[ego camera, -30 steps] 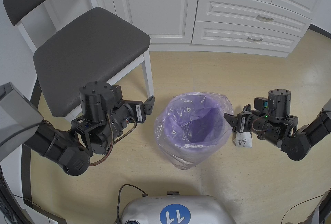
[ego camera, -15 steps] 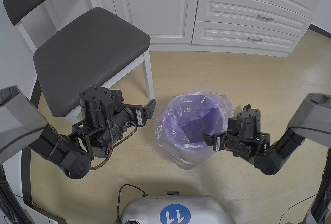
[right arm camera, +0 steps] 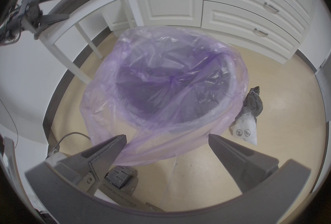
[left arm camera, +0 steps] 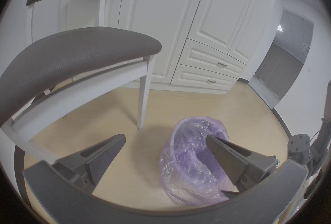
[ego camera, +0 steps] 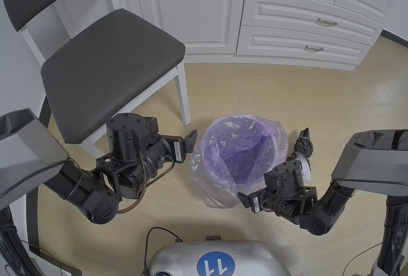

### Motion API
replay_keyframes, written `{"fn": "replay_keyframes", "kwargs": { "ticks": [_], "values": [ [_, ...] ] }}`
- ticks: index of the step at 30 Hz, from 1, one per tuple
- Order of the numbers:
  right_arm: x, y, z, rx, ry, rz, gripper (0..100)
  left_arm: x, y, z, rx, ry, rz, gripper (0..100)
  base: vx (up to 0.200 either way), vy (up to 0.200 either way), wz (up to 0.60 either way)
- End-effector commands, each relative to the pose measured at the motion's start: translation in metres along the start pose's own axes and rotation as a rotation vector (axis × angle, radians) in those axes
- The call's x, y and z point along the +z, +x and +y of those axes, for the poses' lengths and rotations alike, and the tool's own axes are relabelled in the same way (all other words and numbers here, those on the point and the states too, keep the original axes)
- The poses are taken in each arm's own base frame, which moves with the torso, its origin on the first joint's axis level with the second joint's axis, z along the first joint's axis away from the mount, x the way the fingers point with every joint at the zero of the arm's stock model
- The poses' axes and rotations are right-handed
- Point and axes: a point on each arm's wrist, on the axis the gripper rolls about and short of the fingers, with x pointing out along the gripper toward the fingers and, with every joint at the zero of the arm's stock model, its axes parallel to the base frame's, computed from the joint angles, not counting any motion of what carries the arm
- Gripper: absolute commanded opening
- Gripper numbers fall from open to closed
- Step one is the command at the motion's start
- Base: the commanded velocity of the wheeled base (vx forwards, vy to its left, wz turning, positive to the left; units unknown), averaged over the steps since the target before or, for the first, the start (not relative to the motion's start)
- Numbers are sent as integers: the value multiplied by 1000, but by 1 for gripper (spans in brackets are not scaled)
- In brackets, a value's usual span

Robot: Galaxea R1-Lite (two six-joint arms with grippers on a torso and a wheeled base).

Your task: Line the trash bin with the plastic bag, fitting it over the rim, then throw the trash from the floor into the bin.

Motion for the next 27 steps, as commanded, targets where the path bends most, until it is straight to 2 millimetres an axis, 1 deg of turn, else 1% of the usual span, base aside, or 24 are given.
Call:
{"fn": "replay_keyframes", "kwargs": {
  "ticks": [1, 2, 3, 4, 7, 12, 15, 18, 19, 20, 22, 23, 24, 27],
  "values": [
    [-16, 9, 11, 17, -26, 44, 100, -18, 6, -7, -14, 12, 46, 100, 0, 0, 0],
    [-22, 15, 11, 15, -27, 56, 100, -23, 9, -9, -19, 15, 57, 100, 0, 0, 0],
    [-22, 15, 12, 15, -28, 57, 100, -24, 9, -9, -18, 15, 59, 100, 0, 0, 0],
    [-27, 22, 12, 12, -25, 74, 100, -31, 15, -11, -20, 17, 69, 100, 0, 0, 0],
    [-34, 34, 11, 0, -14, 85, 100, -39, 21, -11, -19, 16, 71, 100, 0, 0, 0],
    [-41, 54, 7, -31, 8, 91, 100, -43, 21, -15, -31, 18, 75, 100, 0, 0, 0],
    [-43, 57, 7, -32, 26, 89, 100, -47, 21, -19, -42, 24, 87, 100, 0, 0, 0],
    [-35, 49, 11, -20, 32, 69, 100, -54, 22, -28, -63, 31, 100, 100, 0, 0, 0],
    [-35, 49, 11, -20, 32, 69, 100, -54, 22, -28, -63, 31, 100, 100, 0, 0, 0],
    [-27, 40, 11, -14, 36, 51, 100, -56, 27, -32, -68, 44, 106, 100, 0, 0, 0],
    [-18, 29, 12, -2, 35, 30, 100, -54, 38, -38, -72, 60, 104, 100, 0, 0, 0],
    [-18, 29, 12, -2, 35, 30, 100, -54, 38, -38, -72, 60, 104, 100, 0, 0, 0],
    [-9, 17, 14, 9, 36, 9, 100, -53, 47, -42, -67, 107, 151, 100, 0, 0, 0],
    [-1, 2, 12, 26, 31, -3, 100, -45, 57, -53, -71, 130, 194, 100, 0, 0, 0]
  ]
}}
